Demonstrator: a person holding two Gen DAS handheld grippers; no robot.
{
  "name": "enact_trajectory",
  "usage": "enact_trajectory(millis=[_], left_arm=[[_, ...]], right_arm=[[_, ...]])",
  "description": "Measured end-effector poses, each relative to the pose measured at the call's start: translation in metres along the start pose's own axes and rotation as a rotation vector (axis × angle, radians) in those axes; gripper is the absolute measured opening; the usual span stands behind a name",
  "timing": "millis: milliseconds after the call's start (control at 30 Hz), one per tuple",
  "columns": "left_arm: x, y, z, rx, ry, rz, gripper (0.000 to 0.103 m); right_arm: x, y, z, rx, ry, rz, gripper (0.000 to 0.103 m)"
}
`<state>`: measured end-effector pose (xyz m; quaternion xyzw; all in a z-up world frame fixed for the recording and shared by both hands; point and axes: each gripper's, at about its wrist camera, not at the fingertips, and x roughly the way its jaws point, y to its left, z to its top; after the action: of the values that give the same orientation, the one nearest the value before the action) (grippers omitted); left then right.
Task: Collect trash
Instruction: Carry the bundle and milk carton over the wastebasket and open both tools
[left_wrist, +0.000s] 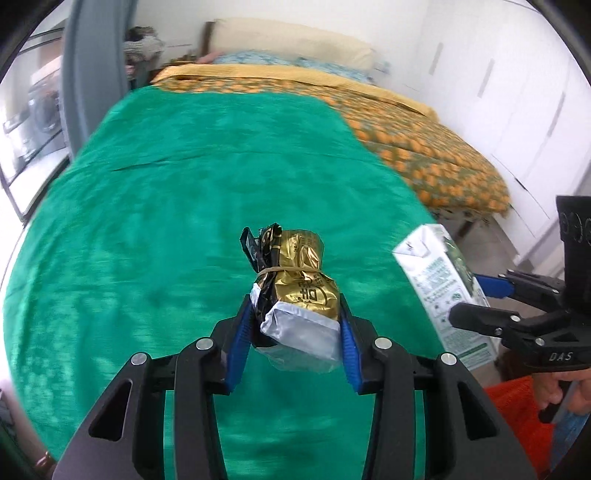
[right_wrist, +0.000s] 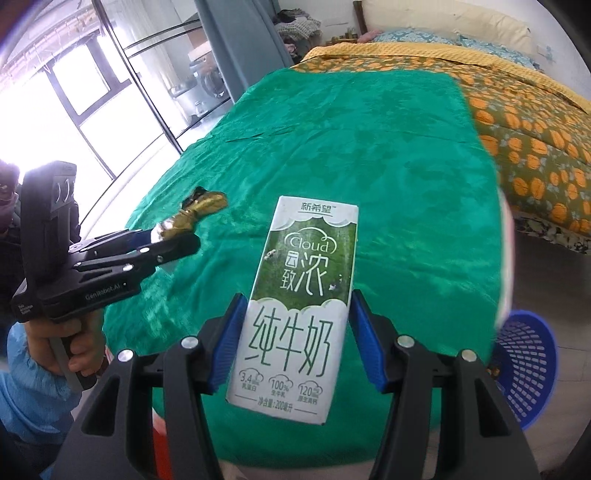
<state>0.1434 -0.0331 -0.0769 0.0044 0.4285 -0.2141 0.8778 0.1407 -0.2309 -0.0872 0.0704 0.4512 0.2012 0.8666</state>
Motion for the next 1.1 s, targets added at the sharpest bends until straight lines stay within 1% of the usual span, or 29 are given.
enact_trajectory(millis=[167,300,467,600,700,767,833,1000,1067,1100], left_arm=[[0.016,-0.058,0.003,0.074,0.026,-0.071,0.042],[0.034,-0.108,0.007,0.126,0.051,-0.137,0.042],[0.063,-0.186,0.015,0.194,0.084,-0.22,0.042],[0.096,-0.244,0.019,0.236,0.121,-0.26,0.042],[0.127,-0.279,0.018,0.249,0.161,-0.274,0.042],[0.153,-0.299,0.014,0.254,0.194,-0.272,0.042],[0.181,-0.315,0.009,0.252,0.233,-0.278,0.042],[0.237,-0.343,-0.005,0.263,0.277,-0.258,0.044],[0.258,-0.349,-0.009,0.271,0.284,-0.249,0.048],[0.268,-0.352,-0.012,0.273,0.284,-0.236,0.059]], right_arm=[[-0.033,-0.047,-0.015,0.061,-0.036,-0.06,0.056],[-0.062,-0.112,-0.032,0.157,-0.06,-0.151,0.056],[-0.076,-0.18,-0.053,0.237,-0.048,-0.254,0.056],[-0.075,-0.236,-0.076,0.304,-0.024,-0.319,0.056],[-0.065,-0.285,-0.098,0.405,-0.008,-0.331,0.056],[-0.059,-0.308,-0.109,0.453,-0.005,-0.325,0.056],[-0.052,-0.329,-0.123,0.504,-0.006,-0.319,0.056],[-0.037,-0.366,-0.148,0.589,-0.004,-0.285,0.056],[-0.027,-0.382,-0.158,0.616,-0.004,-0.26,0.058],[-0.023,-0.387,-0.16,0.627,-0.004,-0.246,0.066]])
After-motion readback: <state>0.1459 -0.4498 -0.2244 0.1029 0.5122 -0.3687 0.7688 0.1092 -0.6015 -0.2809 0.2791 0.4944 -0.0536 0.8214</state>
